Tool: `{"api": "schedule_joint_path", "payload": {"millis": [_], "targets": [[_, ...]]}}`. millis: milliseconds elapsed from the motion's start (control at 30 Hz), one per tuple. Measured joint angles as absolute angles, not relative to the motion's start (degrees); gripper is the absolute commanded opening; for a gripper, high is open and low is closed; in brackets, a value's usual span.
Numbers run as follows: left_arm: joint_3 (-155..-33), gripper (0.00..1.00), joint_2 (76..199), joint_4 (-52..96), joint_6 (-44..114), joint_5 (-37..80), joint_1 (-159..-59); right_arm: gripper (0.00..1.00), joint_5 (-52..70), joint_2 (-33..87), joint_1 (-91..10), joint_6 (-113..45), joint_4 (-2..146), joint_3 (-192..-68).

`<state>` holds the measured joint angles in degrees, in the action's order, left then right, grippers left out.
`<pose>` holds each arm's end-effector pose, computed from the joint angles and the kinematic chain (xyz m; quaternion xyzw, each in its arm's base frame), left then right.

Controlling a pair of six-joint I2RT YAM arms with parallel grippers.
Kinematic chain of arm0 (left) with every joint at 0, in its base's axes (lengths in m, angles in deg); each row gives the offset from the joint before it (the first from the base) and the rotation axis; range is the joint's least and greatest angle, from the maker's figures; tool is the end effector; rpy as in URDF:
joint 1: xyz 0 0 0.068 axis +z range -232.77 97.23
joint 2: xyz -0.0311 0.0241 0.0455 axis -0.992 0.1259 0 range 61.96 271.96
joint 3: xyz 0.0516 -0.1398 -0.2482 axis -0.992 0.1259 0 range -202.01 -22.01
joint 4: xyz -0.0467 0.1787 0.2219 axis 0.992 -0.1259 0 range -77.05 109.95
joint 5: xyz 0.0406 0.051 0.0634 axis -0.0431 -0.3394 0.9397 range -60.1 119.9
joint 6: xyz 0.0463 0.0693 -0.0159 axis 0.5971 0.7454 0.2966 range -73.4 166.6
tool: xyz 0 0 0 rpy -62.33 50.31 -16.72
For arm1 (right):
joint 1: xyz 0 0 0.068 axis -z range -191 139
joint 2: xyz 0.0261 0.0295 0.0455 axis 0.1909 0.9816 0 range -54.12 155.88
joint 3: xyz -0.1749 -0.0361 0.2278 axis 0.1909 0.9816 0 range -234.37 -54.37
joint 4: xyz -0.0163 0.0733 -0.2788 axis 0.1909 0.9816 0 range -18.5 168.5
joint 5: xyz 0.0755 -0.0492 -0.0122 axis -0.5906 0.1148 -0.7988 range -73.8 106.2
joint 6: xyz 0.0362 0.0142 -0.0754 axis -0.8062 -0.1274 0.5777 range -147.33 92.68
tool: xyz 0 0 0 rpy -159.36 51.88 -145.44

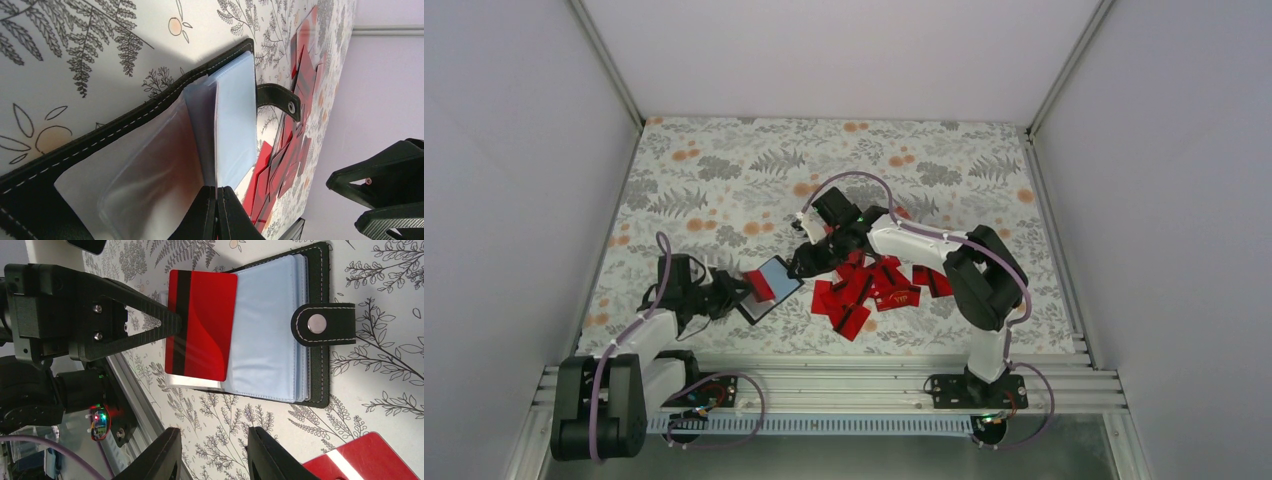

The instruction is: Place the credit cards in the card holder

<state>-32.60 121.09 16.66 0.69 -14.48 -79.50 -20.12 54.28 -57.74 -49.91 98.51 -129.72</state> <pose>0.1835 -0.0417 0.0893 -0.2518 0.8471 -0.4426 0.1523 0.2679 0.3493 0.1650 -0.2707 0.8808 0.3872 0.0307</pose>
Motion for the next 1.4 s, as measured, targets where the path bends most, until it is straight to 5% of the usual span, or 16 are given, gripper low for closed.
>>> {"api": "schedule_joint_path", "payload": {"millis": [433, 1400], "targets": [[-32.77, 0.02, 109.77, 2.52, 1.1, -14.13, -79.5, 0.34, -21.97, 55.7, -57.42, -49.72, 98.29, -129.72], [-30.02, 0.02, 112.35, 9.97, -0.82, -16.25, -79.5, 0.35, -22.78, 56.44, -56.98, -49.11, 97.85, -128.17]]}}
